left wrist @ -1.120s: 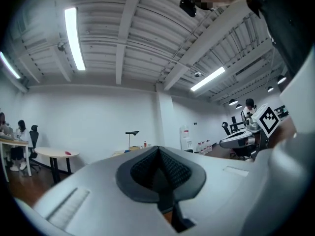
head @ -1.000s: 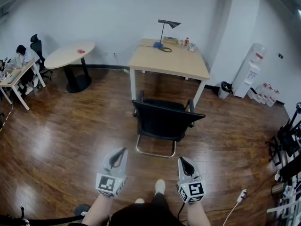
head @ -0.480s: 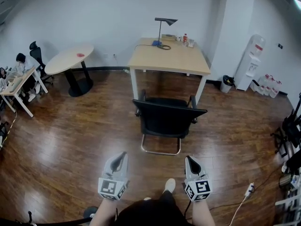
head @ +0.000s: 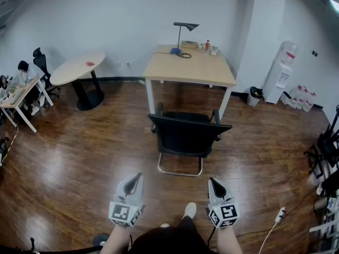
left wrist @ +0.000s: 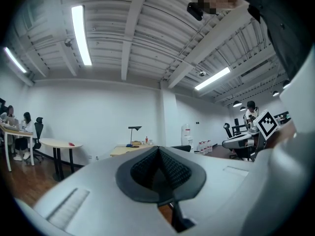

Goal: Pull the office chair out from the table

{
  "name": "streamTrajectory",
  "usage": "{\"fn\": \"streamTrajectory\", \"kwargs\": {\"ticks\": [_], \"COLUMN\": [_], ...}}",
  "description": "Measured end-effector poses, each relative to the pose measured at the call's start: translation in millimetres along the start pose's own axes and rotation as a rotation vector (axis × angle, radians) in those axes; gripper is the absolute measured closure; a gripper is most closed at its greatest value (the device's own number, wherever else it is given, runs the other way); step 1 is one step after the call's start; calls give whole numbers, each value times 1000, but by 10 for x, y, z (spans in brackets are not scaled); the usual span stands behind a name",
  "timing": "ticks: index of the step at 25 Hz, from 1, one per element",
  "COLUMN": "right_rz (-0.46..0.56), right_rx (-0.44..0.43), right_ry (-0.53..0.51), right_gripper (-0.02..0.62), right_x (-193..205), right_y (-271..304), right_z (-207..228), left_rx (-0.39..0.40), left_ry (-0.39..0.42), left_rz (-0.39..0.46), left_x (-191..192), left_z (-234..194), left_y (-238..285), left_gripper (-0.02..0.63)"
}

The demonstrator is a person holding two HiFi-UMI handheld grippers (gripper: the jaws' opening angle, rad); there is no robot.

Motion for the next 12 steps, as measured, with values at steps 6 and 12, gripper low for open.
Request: {"fn": "streamTrajectory", "kwargs": {"ticks": [6,12], "right_rz": [-18,-31], "right_rx": [-10,-27], "right_ry": [-15,-13], "right_gripper": [583,584], "right_x": [45,65], "right_y": [-32,-13], "right_z": [8,51], "left_rx": [10,19], "left_ry": [-13,-30], "left_rz": [-24,-41], "left_x": [102,170], "left_z": [59,95], "left_y": [-47,8], "left_gripper": [604,604]}}
Point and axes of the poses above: the fingertips, and each gripper's own axes: y forward along the fingers, z to its right, x out of its underside, the point moved 4 cm from there along -y, backward along the fingers, and after that the axes turned 15 degrees about x, right-handed, at the moved point
